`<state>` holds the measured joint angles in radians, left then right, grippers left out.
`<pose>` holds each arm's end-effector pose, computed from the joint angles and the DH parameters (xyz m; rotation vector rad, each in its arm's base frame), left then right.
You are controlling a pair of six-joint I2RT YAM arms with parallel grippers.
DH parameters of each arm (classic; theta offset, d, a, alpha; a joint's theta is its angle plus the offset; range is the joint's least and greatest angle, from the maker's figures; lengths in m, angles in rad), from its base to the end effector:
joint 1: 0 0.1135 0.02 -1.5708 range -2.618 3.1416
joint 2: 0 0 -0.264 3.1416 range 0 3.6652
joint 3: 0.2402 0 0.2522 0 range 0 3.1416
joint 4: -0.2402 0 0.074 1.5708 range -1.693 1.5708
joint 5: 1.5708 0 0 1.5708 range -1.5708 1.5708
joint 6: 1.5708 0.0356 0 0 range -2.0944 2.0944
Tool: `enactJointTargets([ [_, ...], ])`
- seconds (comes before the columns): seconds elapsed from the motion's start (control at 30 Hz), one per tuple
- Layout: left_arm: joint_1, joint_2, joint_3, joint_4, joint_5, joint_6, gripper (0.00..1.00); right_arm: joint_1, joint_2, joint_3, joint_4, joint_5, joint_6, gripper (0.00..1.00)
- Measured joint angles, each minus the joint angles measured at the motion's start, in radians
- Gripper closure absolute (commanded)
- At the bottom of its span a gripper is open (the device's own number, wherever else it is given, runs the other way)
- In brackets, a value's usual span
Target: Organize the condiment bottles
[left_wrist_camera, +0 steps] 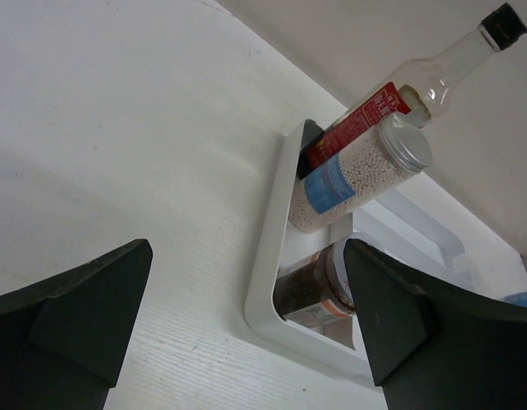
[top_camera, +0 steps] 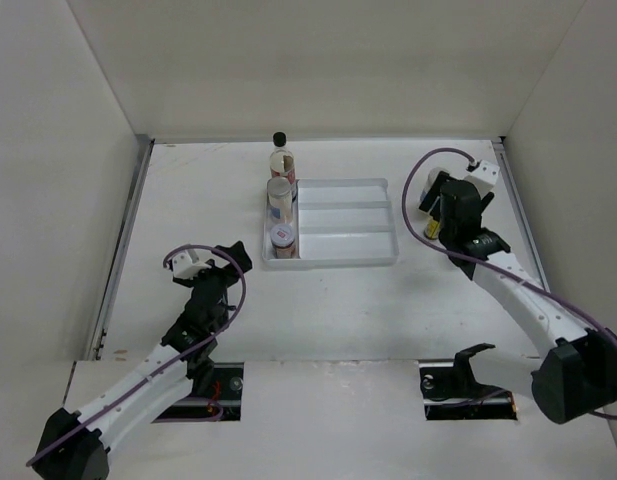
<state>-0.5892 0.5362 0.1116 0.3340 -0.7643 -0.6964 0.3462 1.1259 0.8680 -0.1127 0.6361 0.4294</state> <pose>0.1303 -0.0575 0.1931 -0.6498 1.5141 -0.3492 0.2463 0.0664 0.3102 0.4858 1.8030 -0.0838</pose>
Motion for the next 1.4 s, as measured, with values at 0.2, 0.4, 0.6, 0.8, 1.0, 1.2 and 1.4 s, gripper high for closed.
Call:
enactJointTargets([
  [0.2, 0.002, 0.029, 0.0, 0.0, 0.012, 0.0, 0.03, -0.097, 0.111, 0.0, -0.016, -0.078, -0.021, 0.27],
  [0.4, 0.006, 0.03, 0.0, 0.008, 0.016, 0.0, 0.03, -0.145, 0.169, 0.002, -0.002, -0.136, -0.034, 0.32],
  [0.6, 0.006, 0.03, 0.0, 0.012, 0.018, 0.0, 0.03, -0.161, 0.254, 0.034, 0.018, -0.171, -0.049, 0.38],
  [0.8, 0.006, 0.04, 0.0, 0.018, 0.022, 0.0, 0.03, -0.17, 0.291, 0.037, 0.029, -0.175, -0.06, 0.47],
  [1.0, 0.006, 0.045, 0.0, 0.022, 0.031, 0.0, 0.03, -0.17, 0.312, 0.063, 0.046, -0.167, -0.079, 0.65],
  [1.2, 0.007, 0.045, 0.0, 0.023, 0.035, 0.0, 0.03, -0.134, 0.303, 0.064, 0.034, -0.09, -0.106, 0.71],
  [1.4, 0.006, 0.037, 0.0, 0.023, 0.035, 0.0, 0.03, 0.088, 0.172, 0.086, -0.003, 0.004, -0.146, 0.7],
])
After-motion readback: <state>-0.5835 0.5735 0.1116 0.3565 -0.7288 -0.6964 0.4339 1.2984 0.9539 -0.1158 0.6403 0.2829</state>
